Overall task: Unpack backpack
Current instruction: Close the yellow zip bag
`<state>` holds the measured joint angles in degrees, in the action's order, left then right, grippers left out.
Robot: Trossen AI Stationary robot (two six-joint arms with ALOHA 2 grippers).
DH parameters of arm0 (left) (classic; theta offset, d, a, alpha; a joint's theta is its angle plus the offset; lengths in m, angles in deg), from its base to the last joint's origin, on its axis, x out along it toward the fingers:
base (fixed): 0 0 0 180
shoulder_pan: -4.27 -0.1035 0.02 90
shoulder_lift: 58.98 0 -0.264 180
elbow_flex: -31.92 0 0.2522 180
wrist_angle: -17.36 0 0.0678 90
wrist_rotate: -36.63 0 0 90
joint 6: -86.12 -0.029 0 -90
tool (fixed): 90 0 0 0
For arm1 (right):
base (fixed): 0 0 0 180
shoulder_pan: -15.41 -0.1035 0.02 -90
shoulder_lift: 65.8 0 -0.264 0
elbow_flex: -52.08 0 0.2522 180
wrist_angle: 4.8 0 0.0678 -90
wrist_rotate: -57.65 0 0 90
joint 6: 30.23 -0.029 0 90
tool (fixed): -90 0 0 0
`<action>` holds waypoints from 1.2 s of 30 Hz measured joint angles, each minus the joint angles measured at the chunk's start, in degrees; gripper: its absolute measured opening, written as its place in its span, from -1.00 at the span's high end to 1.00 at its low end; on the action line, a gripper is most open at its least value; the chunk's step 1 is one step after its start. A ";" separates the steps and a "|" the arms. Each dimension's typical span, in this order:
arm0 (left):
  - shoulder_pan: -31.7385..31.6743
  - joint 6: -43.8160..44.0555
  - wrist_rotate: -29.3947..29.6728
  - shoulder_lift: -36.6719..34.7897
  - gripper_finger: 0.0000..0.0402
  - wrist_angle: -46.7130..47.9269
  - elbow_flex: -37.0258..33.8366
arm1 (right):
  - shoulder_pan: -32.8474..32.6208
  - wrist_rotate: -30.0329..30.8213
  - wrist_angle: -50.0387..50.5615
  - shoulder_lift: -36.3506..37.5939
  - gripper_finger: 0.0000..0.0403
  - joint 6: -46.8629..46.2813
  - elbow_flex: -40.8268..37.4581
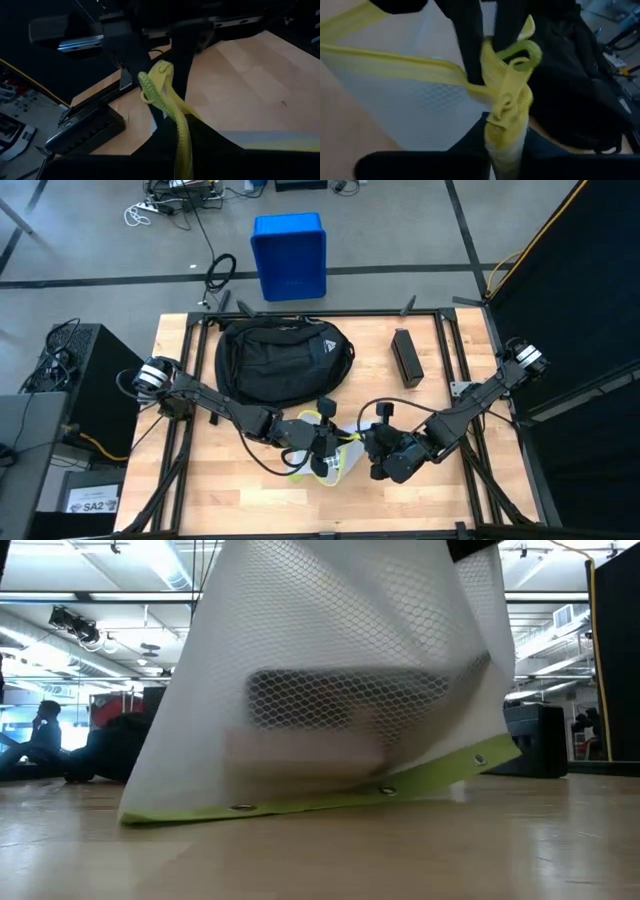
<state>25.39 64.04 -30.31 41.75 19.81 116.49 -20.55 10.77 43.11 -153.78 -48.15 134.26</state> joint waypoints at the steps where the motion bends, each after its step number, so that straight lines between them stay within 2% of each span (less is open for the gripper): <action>1: 0.01 0.08 -0.07 -0.03 0.99 -0.03 0.00 | -0.02 0.02 -0.69 0.00 0.97 0.67 -0.02; 5: 0.04 0.05 -0.23 -0.08 0.91 -0.22 0.00 | -0.41 0.17 -2.25 0.00 0.99 1.58 -0.02; 10: 0.04 -2.07 0.75 -2.46 0.70 2.35 0.00 | -0.41 0.26 -2.59 0.00 1.00 1.35 -0.02; 18: -0.13 -0.17 1.69 -6.43 0.43 4.56 0.02 | -0.39 0.44 -2.57 0.00 1.00 1.10 -0.02; 25: -0.96 1.20 1.98 -6.43 0.39 10.03 0.00 | -0.39 0.42 -2.64 0.00 1.00 1.10 -0.02; 31: -2.32 0.95 4.11 -6.40 0.39 8.96 -0.02 | -0.39 0.39 -2.81 0.00 1.00 1.12 -0.02; 36: -4.35 0.66 9.03 -6.38 0.39 10.80 -0.04 | -0.39 0.35 -2.84 0.00 1.00 1.14 -0.02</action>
<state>21.04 64.69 -21.28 35.37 30.61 116.44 -20.95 11.12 40.26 -153.78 -47.01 134.24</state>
